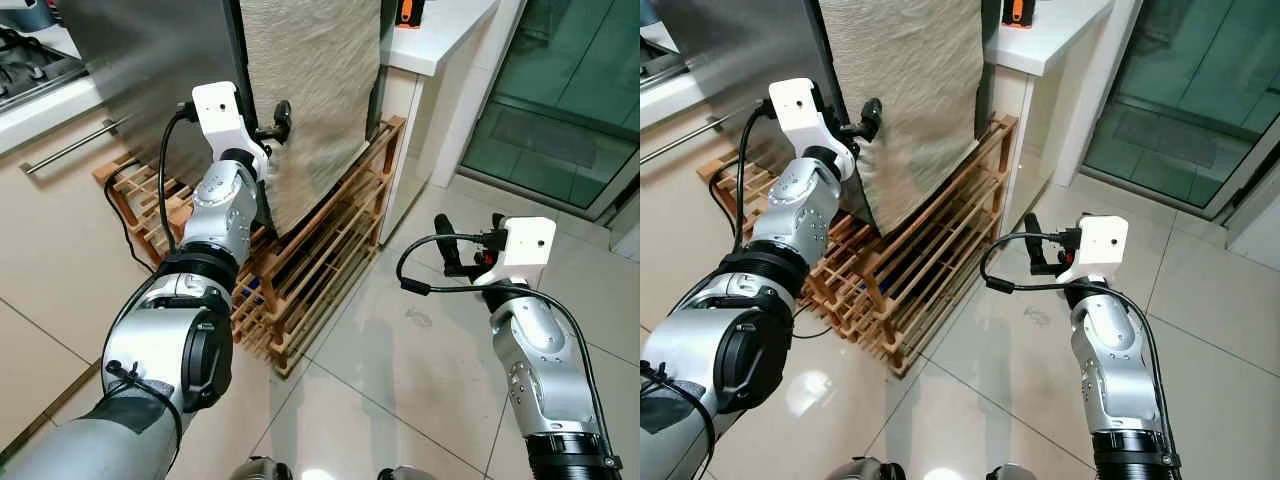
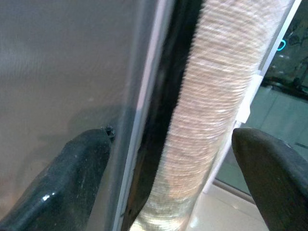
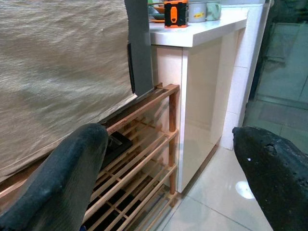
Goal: Restocking fridge
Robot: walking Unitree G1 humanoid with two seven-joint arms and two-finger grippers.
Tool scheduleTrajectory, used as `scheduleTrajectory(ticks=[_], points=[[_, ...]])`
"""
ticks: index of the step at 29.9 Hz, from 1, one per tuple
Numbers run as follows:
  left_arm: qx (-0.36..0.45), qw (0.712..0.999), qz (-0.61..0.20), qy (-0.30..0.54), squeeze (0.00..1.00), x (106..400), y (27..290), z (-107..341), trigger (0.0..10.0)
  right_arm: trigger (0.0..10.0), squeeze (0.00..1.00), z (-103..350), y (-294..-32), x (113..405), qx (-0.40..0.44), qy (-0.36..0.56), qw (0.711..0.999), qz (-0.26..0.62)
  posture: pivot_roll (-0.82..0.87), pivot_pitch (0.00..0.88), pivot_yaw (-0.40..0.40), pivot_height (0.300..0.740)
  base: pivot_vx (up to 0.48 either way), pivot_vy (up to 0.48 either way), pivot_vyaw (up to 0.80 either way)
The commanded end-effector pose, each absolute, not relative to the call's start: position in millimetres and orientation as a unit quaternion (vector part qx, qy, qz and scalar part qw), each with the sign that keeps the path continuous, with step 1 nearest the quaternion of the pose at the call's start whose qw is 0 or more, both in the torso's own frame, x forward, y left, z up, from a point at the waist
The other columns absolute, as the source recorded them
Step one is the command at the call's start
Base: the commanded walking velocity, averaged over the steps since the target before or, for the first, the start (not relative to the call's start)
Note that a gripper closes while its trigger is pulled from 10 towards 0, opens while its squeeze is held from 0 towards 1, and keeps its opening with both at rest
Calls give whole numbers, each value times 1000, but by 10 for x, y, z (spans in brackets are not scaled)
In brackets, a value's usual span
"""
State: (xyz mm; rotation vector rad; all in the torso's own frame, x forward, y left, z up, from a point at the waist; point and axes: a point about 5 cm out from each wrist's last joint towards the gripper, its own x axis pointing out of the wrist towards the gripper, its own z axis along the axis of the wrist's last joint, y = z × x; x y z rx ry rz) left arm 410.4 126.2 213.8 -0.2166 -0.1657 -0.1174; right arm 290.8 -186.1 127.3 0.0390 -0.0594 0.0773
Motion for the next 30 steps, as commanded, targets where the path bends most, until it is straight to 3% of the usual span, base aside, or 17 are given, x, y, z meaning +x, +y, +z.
scheduleTrajectory(ticks=[1, 9, 20, 30], points=[[-83, 989, -68, -105, 0, 4091, 1182, 2210, 10000, 10000, 0, 1289, -1864, 2880, 14, -34, 999, 36, -258, 77, 59, 740, 0, 0, 0], [-91, 984, -40, -144, 0, 3988, 1205, 2179, 10000, 10000, 0, 1267, -1878, 2872, 13, -29, 999, 33, -245, 77, 50, 740, 0, 0, 0], [-92, 987, -48, -120, 0, 3984, 1134, 2077, 10000, 10000, 0, 1259, -1837, 2912, 14, -27, 999, 44, -233, 75, 41, 740, 0, 0, 0], [-105, 982, -138, -70, 0, 4093, 896, 2124, 10000, 10000, 0, 1258, -1758, 2896, 15, -20, 997, 79, -256, 62, 46, 740, 0, 0, 0]])
